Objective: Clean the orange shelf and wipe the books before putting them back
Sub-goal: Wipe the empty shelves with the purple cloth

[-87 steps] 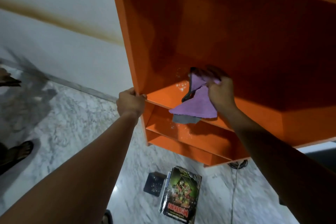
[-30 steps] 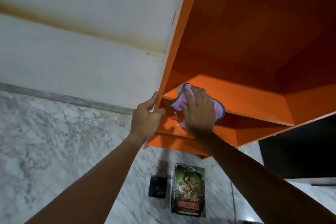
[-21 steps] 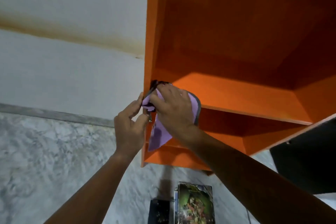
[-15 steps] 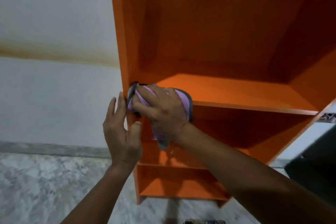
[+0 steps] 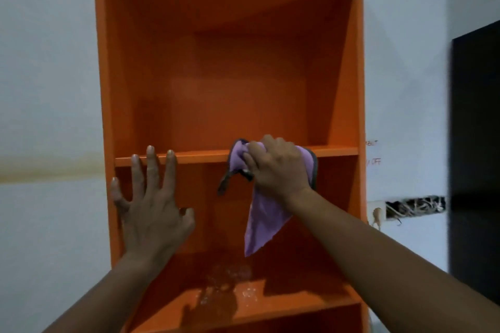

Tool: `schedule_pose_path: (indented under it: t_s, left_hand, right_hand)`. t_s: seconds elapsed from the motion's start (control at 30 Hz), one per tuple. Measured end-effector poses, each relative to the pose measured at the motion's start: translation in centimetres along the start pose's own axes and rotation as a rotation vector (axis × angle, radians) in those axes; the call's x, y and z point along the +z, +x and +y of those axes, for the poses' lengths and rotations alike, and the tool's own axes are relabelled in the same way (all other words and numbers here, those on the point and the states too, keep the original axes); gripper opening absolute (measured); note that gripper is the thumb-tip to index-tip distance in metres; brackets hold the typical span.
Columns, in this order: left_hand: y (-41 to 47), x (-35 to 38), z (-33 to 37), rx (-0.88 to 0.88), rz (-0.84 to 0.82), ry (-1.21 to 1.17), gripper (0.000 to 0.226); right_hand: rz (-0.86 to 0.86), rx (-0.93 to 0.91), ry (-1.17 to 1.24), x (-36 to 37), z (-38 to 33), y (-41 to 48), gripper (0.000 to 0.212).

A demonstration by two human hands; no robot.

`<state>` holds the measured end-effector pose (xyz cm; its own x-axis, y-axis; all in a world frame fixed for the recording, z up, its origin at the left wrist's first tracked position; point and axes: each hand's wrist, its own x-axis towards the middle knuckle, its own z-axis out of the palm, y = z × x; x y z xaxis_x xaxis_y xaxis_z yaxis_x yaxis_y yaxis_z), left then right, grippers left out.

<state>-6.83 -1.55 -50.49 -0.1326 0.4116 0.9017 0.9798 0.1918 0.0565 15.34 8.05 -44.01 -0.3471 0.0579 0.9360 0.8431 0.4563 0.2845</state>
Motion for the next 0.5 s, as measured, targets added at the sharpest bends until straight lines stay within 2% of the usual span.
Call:
schedule_pose_path:
  t_s: [0.17,0.27,0.37,0.5]
  left_hand:
    - [0.4,-0.9,2.1,-0.095,-0.087,0.028,0.115]
    - [0.1,-3.5,3.0,-0.139,-0.256,0.073,0.112]
    - [-0.5,-6.3,4.8,-0.187,-0.455,0.035,0.103]
    - [-2.7,-9.3,6.5,-0.143,-0.725,-0.127,0.072]
  right_hand:
    - [-0.103,0.292,0.008,-3.2,7.4,-3.8,0.023]
    - [-0.158,0.474,0.076,-5.0,9.0,-4.9,0.015]
    - [-0.137,0.606,0.223,-7.6,7.9,-5.5,0.018]
    - [-0.214,0.98,0.524,-11.5,4.7,-8.1,0.021]
